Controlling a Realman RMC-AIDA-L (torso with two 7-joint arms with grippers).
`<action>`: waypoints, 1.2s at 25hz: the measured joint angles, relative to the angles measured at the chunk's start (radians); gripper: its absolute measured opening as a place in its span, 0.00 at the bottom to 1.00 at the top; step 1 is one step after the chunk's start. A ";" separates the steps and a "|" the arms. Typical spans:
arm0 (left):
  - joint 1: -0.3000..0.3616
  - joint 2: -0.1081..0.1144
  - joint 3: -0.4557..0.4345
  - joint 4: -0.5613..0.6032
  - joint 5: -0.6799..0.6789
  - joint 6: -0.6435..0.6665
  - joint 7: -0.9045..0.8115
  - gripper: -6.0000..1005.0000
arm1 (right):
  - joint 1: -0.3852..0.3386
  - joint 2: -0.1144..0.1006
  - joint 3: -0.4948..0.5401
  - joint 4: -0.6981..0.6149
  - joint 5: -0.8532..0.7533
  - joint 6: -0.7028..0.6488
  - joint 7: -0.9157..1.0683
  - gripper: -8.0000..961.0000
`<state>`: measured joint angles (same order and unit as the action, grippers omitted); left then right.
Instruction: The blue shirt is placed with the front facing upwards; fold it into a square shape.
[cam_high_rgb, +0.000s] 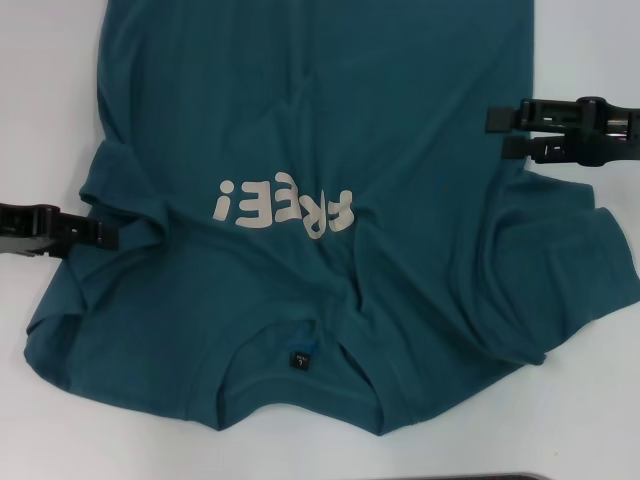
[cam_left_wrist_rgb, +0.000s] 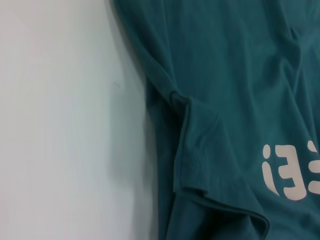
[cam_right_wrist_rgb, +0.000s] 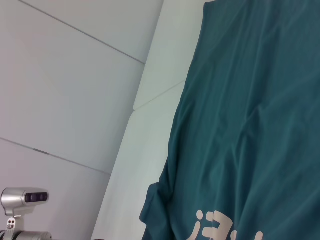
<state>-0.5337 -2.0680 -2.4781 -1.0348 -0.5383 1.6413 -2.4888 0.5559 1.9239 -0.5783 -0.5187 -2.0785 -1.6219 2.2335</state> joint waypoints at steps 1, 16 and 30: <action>-0.001 0.000 0.001 0.001 0.000 0.000 0.001 0.77 | 0.000 0.000 0.000 0.000 0.000 0.000 0.000 0.98; 0.001 -0.001 0.021 0.003 0.000 -0.014 0.001 0.76 | -0.001 -0.001 0.000 0.000 0.000 -0.003 0.000 0.98; -0.022 0.027 0.010 -0.019 -0.154 0.329 0.013 0.76 | -0.001 -0.005 0.000 0.000 0.000 -0.008 0.000 0.98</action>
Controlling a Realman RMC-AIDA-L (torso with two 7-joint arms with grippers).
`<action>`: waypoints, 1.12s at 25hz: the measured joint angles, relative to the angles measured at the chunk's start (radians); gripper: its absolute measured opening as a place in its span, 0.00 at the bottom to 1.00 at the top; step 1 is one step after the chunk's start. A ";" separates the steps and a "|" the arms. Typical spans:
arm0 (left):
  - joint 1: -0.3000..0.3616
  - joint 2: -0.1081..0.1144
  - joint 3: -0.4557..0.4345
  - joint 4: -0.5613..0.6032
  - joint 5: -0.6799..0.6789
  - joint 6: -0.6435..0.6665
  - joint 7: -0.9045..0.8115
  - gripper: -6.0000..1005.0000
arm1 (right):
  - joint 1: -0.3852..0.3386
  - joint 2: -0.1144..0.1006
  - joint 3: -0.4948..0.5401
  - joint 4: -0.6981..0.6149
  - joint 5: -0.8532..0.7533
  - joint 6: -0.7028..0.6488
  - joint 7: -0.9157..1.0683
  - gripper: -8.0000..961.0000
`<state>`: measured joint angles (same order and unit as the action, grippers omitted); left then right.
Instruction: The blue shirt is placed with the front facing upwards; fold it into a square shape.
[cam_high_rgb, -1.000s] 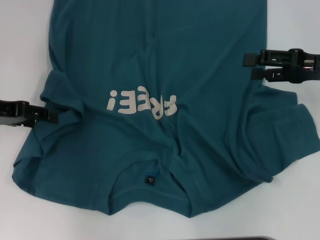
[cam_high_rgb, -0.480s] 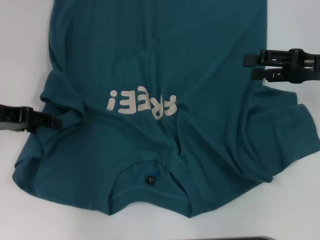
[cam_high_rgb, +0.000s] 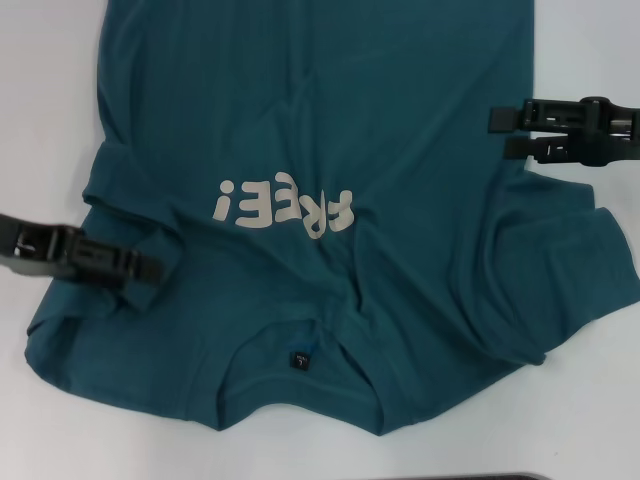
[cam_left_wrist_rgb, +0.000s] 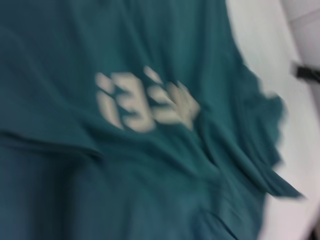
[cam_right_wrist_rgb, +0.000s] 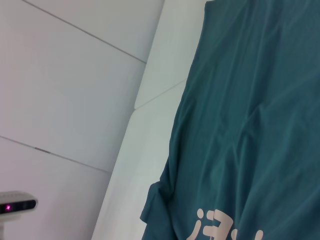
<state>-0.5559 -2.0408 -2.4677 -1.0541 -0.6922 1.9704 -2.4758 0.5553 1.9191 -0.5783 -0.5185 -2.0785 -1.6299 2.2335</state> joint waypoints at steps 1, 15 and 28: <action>0.005 0.005 -0.001 -0.001 0.001 -0.033 -0.012 0.76 | 0.000 0.000 0.000 0.000 0.000 0.000 0.000 0.98; 0.025 -0.026 0.030 0.006 0.100 -0.207 -0.024 0.76 | -0.002 -0.002 0.002 0.000 0.000 0.002 0.000 0.98; -0.017 -0.064 0.102 0.045 0.093 -0.142 -0.032 0.76 | -0.002 -0.003 0.000 0.000 0.000 0.005 0.002 0.98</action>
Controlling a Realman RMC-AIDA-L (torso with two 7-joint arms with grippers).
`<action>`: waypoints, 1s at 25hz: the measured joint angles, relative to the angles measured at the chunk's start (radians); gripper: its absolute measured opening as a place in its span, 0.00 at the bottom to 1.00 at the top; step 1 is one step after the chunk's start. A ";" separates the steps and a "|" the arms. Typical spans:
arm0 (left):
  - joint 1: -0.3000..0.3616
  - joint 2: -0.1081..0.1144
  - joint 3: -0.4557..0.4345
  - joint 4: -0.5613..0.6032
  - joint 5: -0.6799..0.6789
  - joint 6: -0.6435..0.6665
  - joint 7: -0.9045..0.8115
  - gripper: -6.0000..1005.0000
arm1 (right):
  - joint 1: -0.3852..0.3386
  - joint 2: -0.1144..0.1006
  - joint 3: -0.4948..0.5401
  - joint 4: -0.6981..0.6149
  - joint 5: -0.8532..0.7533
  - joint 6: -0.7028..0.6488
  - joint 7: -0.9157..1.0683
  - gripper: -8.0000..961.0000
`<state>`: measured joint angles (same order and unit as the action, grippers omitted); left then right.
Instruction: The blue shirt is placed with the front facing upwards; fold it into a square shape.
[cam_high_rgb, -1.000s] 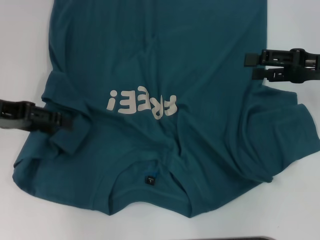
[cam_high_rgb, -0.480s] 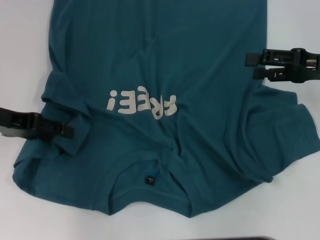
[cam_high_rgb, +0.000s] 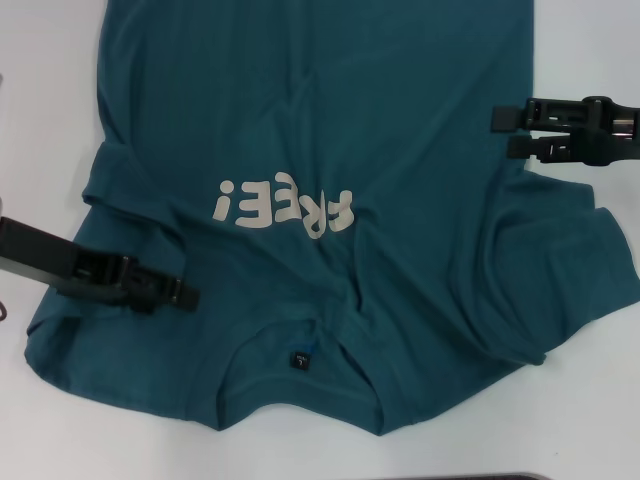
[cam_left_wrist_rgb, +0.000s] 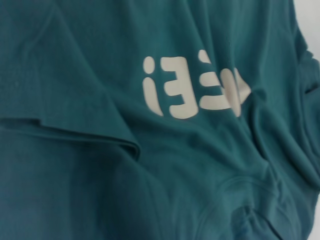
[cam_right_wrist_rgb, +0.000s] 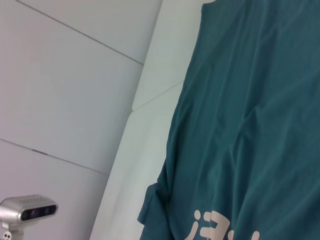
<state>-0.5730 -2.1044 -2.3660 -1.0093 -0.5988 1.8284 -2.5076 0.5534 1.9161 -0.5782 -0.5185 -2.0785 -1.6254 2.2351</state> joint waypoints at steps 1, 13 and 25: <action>-0.003 0.001 -0.007 -0.001 -0.001 0.007 0.000 0.76 | 0.000 0.000 0.000 0.000 0.000 0.000 0.000 0.98; -0.012 0.017 -0.122 0.039 0.001 -0.130 -0.118 0.76 | -0.007 0.000 0.006 0.000 0.000 0.000 0.004 0.98; -0.065 0.043 -0.150 0.162 -0.006 -0.211 -0.256 0.76 | -0.008 0.000 0.008 -0.001 0.000 -0.002 0.006 0.98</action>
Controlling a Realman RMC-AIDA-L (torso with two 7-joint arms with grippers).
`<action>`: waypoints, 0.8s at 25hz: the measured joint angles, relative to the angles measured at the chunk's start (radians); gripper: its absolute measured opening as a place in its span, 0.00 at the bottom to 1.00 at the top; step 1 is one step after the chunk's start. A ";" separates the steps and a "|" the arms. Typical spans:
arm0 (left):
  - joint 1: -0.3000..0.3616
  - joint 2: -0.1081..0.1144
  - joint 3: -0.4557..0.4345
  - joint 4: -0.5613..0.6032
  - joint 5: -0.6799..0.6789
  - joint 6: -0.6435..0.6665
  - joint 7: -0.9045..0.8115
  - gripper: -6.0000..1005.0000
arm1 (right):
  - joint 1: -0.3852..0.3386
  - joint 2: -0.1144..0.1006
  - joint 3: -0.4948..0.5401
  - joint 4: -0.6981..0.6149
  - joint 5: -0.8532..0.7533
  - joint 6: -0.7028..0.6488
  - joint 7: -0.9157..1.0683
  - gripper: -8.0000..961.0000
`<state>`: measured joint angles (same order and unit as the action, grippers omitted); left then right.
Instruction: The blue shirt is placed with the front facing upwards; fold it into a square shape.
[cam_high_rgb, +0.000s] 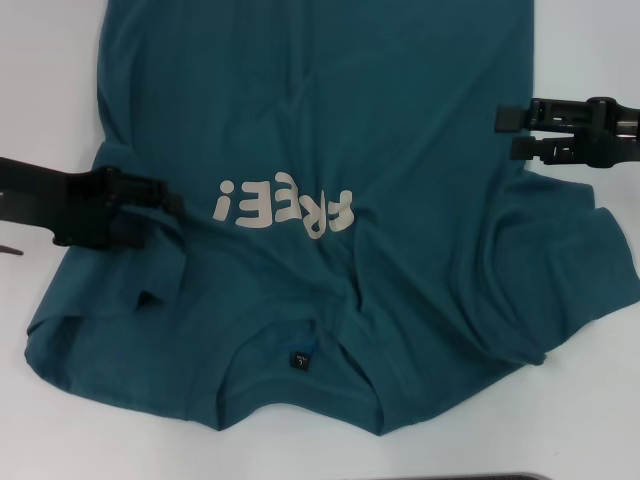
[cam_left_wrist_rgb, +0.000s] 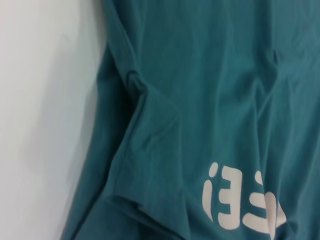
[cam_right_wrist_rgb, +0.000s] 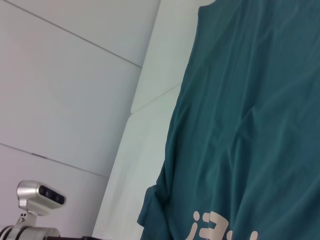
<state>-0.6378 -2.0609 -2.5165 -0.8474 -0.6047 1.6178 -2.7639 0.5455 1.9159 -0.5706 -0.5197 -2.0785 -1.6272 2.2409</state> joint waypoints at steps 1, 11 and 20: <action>-0.004 0.000 -0.001 0.015 0.001 -0.016 -0.009 0.76 | -0.001 0.000 0.000 -0.001 0.000 -0.001 0.000 0.98; -0.016 0.011 0.000 0.082 0.006 -0.114 -0.032 0.76 | -0.003 -0.007 0.000 0.001 0.000 0.003 0.000 0.98; -0.014 0.009 0.001 0.098 0.009 -0.168 -0.034 0.76 | -0.003 -0.009 0.000 0.001 0.003 0.005 0.003 0.98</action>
<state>-0.6515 -2.0522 -2.5156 -0.7489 -0.5961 1.4493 -2.7974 0.5421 1.9065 -0.5706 -0.5184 -2.0759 -1.6226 2.2442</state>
